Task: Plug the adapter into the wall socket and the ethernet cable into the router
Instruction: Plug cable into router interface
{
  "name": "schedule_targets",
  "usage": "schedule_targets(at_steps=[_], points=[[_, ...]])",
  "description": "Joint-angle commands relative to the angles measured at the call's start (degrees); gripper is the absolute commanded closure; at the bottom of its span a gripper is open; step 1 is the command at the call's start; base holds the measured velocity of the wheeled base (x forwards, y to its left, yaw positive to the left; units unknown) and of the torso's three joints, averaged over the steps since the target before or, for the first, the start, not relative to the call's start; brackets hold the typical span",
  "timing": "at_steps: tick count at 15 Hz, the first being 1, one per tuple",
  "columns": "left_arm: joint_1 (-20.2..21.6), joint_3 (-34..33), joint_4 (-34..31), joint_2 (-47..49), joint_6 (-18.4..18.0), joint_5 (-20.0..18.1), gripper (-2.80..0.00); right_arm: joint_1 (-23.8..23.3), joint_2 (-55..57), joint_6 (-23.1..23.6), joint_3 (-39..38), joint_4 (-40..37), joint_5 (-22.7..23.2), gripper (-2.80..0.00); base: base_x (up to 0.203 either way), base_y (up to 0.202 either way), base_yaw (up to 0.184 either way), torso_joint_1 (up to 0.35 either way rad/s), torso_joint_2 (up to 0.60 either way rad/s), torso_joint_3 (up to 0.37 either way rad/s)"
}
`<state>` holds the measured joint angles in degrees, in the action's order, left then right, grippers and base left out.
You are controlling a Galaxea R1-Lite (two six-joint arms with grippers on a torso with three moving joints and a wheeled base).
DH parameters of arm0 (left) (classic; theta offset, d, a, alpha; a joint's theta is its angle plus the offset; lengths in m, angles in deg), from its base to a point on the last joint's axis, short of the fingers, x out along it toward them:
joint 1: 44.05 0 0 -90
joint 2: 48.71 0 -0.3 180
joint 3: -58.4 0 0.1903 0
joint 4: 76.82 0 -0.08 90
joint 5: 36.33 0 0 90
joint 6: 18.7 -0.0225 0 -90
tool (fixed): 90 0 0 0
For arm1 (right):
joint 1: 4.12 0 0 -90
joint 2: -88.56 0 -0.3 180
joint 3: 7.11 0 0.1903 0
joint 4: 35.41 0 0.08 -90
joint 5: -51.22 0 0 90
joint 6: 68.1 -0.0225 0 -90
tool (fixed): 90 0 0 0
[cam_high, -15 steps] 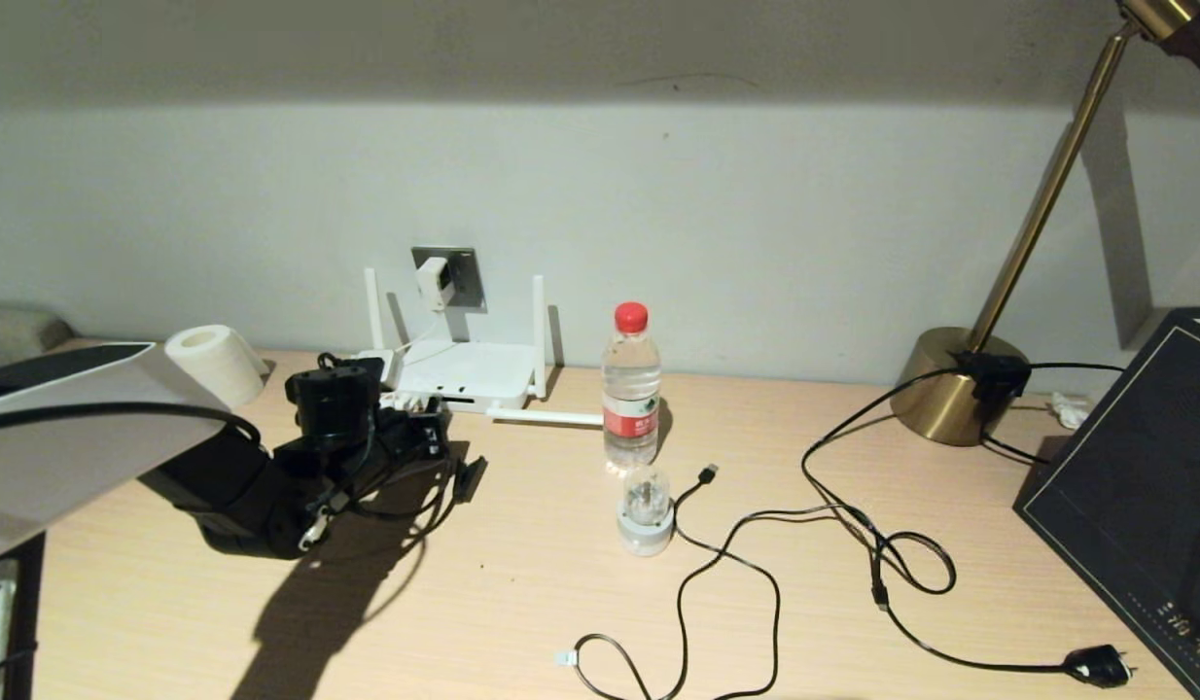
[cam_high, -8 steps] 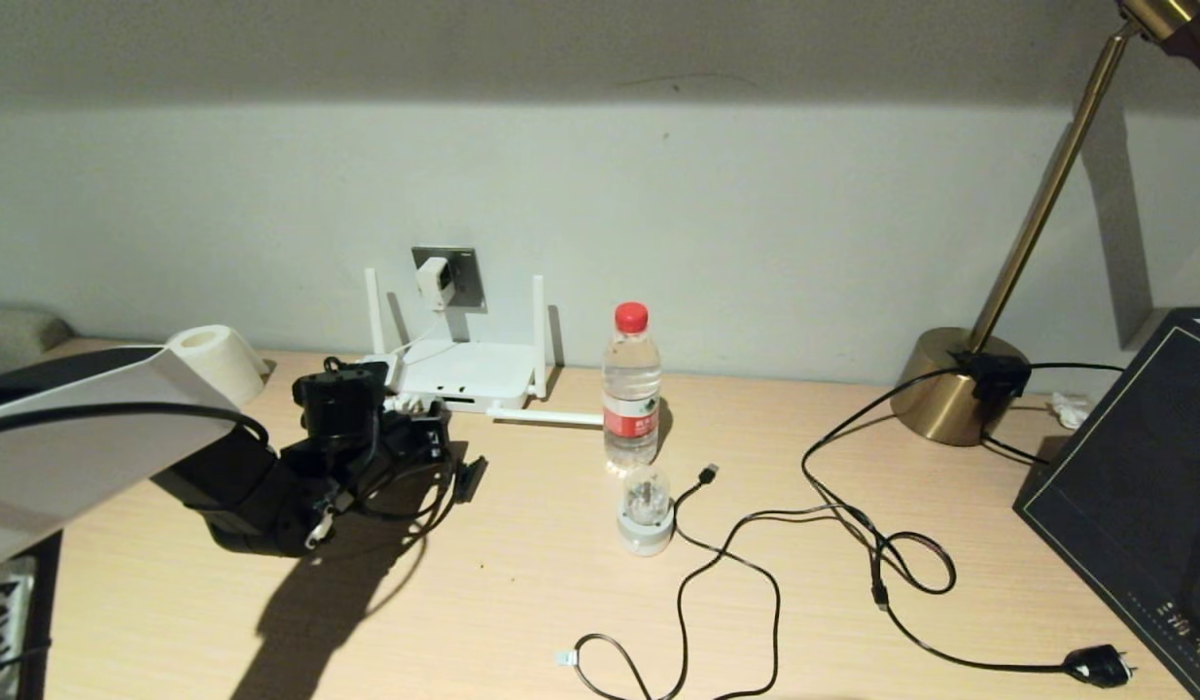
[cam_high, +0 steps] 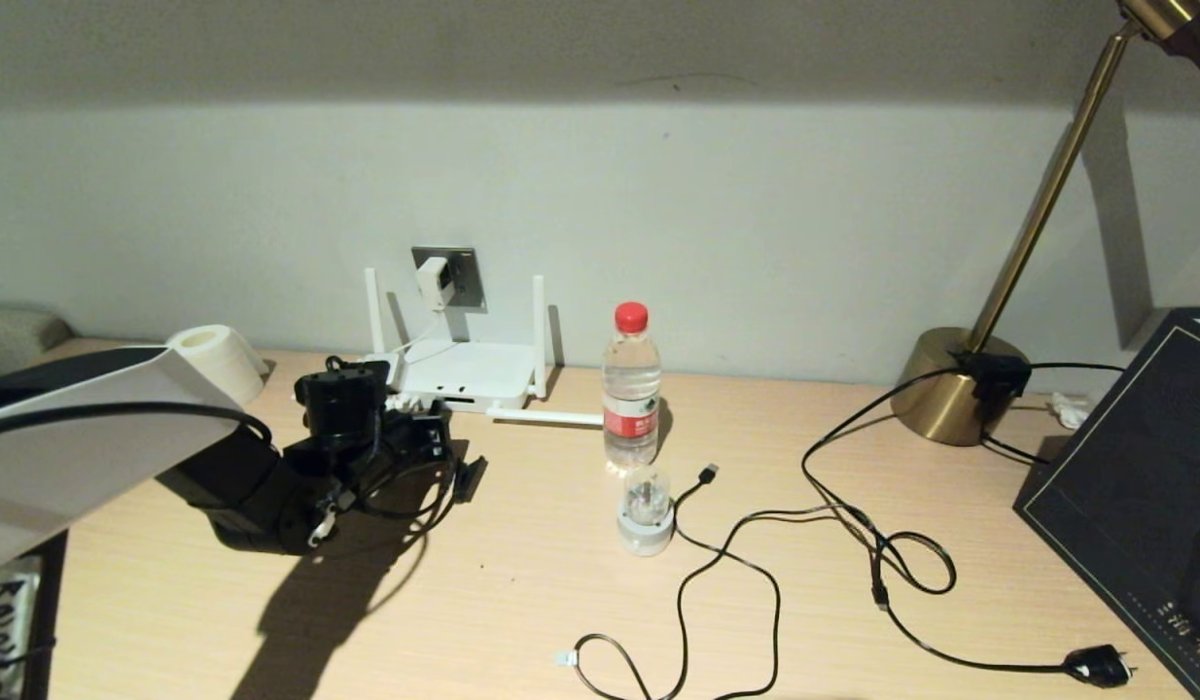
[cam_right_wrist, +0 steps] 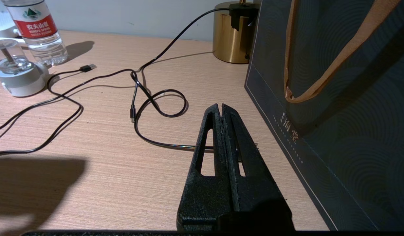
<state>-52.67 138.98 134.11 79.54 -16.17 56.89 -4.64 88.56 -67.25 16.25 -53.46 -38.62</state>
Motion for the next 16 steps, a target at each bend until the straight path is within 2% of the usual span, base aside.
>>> schedule_targets(at_steps=[1,16], points=[[-0.2,0.0,0.4,0.1,0.0,0.0,0.00,0.0,0.1,0.0,-2.0,0.0,0.0,0.00,0.000,0.000,0.000,0.000,0.00,0.000],[-0.3,4.8,-2.7,1.2,-0.1,0.0,0.00,0.0,0.1,0.0,-2.0,0.0,0.0,0.00,0.000,0.000,0.000,0.000,0.00,0.000]])
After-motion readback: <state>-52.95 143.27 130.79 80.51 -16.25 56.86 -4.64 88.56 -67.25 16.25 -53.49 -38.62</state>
